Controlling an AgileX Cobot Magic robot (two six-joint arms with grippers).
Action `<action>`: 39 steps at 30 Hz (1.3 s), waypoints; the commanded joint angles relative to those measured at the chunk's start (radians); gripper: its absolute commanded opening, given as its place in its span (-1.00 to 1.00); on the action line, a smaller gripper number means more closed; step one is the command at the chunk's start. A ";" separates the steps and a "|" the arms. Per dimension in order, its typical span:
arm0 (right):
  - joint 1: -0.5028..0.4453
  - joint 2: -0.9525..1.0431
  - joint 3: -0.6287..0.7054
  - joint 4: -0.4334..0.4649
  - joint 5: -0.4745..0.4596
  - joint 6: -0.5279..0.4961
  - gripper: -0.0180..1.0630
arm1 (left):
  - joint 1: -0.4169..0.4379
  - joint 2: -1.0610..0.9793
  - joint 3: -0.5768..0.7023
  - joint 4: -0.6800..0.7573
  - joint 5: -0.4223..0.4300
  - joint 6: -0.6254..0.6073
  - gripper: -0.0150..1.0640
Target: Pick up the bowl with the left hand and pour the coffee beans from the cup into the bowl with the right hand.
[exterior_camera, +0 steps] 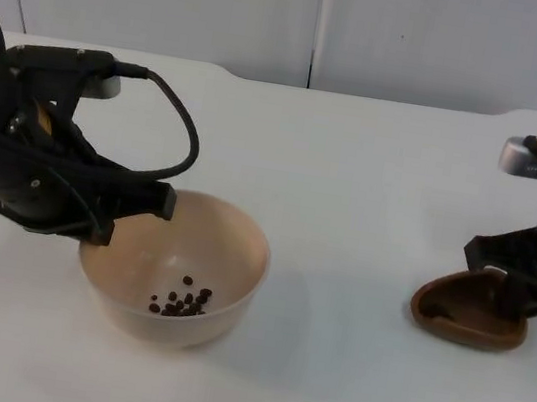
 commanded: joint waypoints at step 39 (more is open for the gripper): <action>-0.005 -0.083 0.000 -0.005 0.038 0.014 0.22 | 0.002 -0.059 0.004 0.016 0.028 0.002 0.40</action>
